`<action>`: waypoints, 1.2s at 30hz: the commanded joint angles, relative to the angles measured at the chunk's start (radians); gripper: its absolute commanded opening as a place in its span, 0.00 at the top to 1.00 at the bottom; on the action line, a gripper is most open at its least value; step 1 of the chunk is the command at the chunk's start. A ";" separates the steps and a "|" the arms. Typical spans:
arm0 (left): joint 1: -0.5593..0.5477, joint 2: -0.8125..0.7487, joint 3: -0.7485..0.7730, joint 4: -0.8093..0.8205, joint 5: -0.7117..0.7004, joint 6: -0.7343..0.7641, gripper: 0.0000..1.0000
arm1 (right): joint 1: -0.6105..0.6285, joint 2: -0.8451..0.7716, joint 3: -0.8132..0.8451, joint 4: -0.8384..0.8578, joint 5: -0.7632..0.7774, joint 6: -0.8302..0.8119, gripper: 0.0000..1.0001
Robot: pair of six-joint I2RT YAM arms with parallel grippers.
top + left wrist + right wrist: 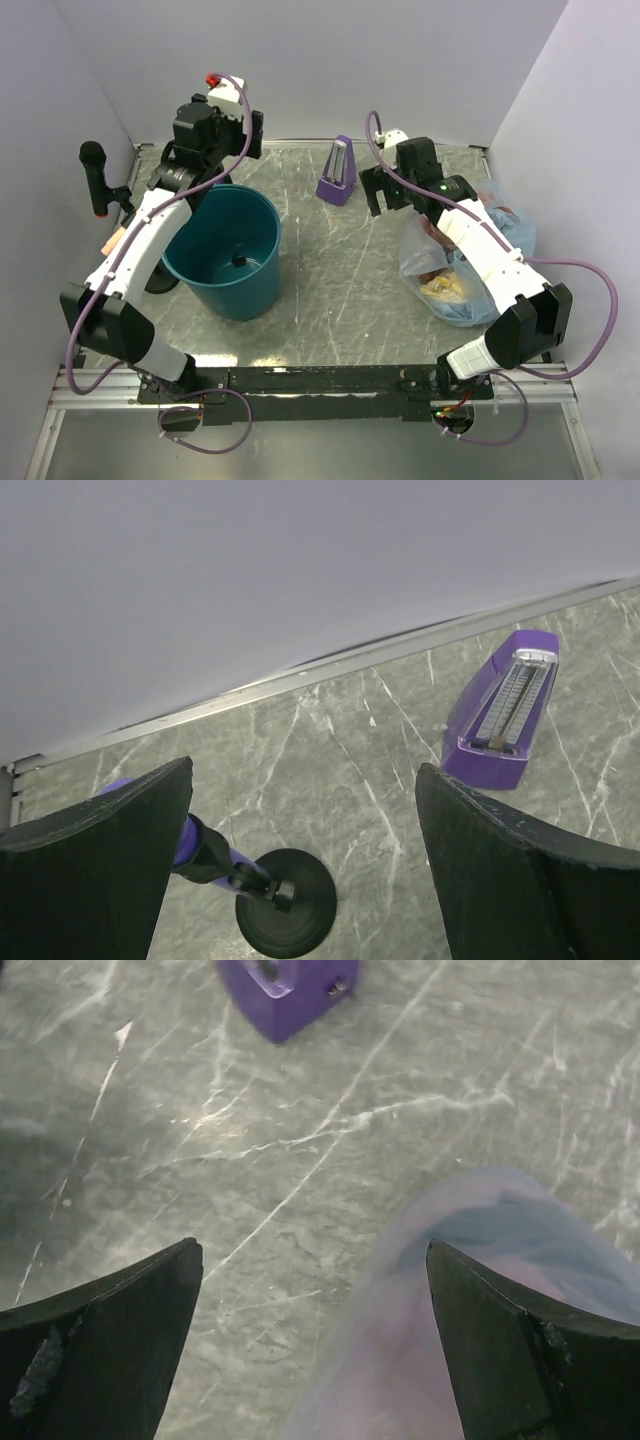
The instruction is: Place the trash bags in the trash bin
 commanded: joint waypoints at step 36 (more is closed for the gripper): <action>-0.007 -0.050 0.054 -0.025 0.226 -0.107 0.03 | -0.483 -0.490 0.049 -0.427 -0.129 -0.194 0.09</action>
